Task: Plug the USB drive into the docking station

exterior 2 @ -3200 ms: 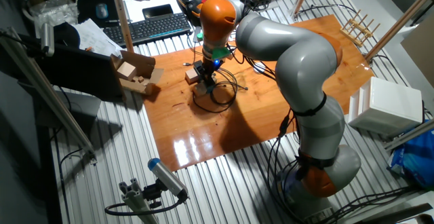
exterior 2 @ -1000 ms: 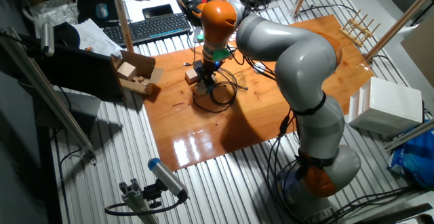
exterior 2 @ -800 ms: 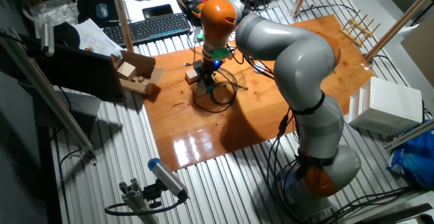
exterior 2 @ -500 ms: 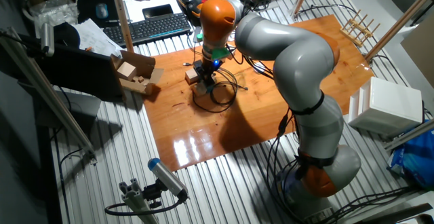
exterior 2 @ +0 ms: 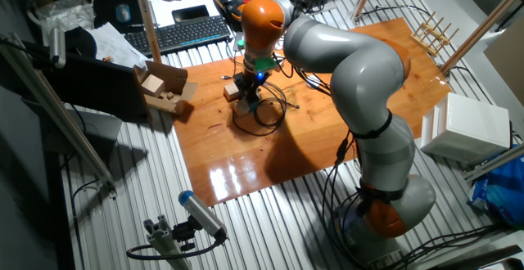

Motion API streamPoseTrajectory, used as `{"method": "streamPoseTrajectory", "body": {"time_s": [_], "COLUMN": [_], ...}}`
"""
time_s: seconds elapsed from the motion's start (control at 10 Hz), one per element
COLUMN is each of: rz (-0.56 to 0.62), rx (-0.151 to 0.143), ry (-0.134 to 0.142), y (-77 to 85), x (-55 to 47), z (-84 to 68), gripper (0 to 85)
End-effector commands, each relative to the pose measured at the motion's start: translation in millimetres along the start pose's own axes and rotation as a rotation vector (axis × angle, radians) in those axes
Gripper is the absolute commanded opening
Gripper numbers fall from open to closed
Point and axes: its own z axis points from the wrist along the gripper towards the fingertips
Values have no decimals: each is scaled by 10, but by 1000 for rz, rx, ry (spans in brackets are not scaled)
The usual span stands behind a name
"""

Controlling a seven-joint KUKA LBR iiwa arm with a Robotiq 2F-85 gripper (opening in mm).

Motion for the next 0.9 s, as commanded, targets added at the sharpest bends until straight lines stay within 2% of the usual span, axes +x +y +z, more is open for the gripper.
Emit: {"method": "streamPoseTrajectory", "body": {"time_s": [0.0, 0.1, 0.4, 0.6, 0.8], "rz": [5, 15, 17, 20, 7], "rx": [-1, 4, 22, 38, 54], "ry": [4, 25, 44, 47, 44], "y": [25, 55, 39, 11, -107], "x": [2, 17, 111, 226, 307], "z": [-56, -189, -468, -607, -743], "gripper": [340, 340, 340, 340, 340]}}
